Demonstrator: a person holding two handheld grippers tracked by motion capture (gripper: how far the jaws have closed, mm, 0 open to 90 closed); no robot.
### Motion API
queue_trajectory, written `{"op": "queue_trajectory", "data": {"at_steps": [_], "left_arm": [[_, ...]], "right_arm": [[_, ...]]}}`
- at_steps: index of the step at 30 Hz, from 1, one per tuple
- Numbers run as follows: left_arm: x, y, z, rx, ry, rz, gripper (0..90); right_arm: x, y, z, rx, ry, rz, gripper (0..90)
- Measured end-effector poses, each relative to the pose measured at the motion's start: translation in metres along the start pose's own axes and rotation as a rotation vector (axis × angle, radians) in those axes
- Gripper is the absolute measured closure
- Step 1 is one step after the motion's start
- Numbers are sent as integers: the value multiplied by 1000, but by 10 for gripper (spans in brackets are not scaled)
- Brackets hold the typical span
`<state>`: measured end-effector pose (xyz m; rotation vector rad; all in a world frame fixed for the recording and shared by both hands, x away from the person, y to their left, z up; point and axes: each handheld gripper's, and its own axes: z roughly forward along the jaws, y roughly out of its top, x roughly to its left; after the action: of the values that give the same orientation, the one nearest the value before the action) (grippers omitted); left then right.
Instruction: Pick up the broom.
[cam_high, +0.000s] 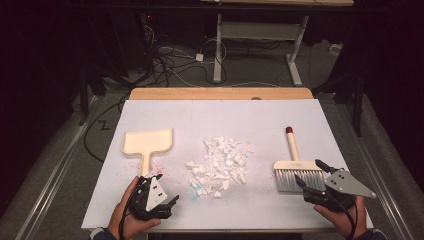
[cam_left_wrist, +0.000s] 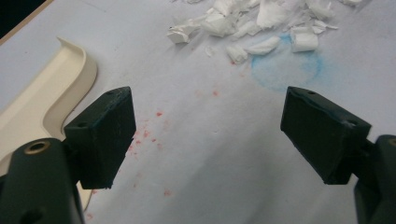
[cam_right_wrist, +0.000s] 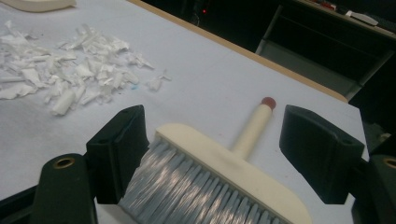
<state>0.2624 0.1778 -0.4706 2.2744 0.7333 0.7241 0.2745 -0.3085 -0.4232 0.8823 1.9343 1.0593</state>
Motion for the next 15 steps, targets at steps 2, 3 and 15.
{"op": "queue_trajectory", "data": {"at_steps": [2,3,15], "left_arm": [[1,0,1,2,8,-4,169],[1,0,2,5,6,-1,169],[4,-1,8,7,-13,-6,169]], "right_arm": [[-3,0,1,-10,23,14,237],[-3,0,1,-6,20,17,237],[-12,6,12,56,-28,77,237]]}}
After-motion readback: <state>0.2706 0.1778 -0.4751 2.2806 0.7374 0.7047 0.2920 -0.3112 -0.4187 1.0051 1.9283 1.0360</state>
